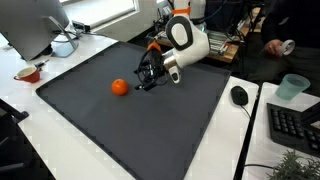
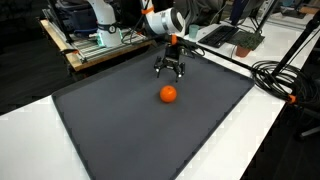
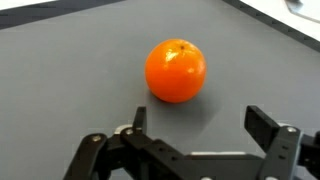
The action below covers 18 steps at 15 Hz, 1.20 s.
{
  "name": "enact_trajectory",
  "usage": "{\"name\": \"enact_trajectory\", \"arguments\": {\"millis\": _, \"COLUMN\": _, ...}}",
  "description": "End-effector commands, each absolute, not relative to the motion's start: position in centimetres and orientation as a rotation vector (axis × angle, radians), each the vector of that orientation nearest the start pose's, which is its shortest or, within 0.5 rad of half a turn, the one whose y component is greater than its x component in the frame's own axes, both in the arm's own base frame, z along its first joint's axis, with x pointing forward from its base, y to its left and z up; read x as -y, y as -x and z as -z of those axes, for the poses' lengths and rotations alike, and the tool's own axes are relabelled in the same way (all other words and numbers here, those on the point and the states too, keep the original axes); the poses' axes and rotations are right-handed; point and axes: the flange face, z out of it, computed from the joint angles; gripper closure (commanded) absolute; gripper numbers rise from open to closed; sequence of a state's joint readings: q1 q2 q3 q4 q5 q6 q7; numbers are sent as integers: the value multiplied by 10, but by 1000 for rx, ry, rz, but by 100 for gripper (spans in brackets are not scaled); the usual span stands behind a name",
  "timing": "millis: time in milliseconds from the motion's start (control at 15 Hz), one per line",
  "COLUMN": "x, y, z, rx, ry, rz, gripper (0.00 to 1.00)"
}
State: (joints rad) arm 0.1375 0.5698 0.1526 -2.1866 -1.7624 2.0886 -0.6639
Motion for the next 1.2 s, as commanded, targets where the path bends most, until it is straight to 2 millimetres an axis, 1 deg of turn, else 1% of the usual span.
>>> {"name": "enact_trajectory", "arguments": {"millis": 0, "x": -107, "y": -513, "z": -111, "rx": -2006, "ry": -728, "rz": 683, "gripper": 0}}
{"name": "enact_trajectory", "arguments": {"millis": 133, "x": -107, "y": -516, "z": -107, "rx": -2015, "ry": -730, "rz": 659, "gripper": 0}}
{"name": "enact_trajectory", "arguments": {"millis": 267, "x": -108, "y": -516, "z": -103, "rx": -2019, "ry": -775, "rz": 565, "gripper": 0}}
{"name": "enact_trajectory", "arguments": {"millis": 467, "x": -106, "y": -511, "z": -104, "rx": -1965, "ry": -811, "rz": 488, "gripper": 0}}
{"name": "enact_trajectory", "arguments": {"millis": 800, "x": -95, "y": -505, "z": -102, "rx": -1810, "ry": -808, "rz": 469, "gripper": 0}}
{"name": "enact_trajectory", "arguments": {"millis": 867, "x": -99, "y": -510, "z": -102, "rx": -1864, "ry": -827, "rz": 485, "gripper": 0}}
{"name": "enact_trajectory", "arguments": {"millis": 1000, "x": -98, "y": -509, "z": -101, "rx": -1858, "ry": -827, "rz": 486, "gripper": 0}}
{"name": "enact_trajectory", "arguments": {"millis": 1133, "x": -96, "y": -517, "z": -102, "rx": -1822, "ry": -840, "rz": 488, "gripper": 0}}
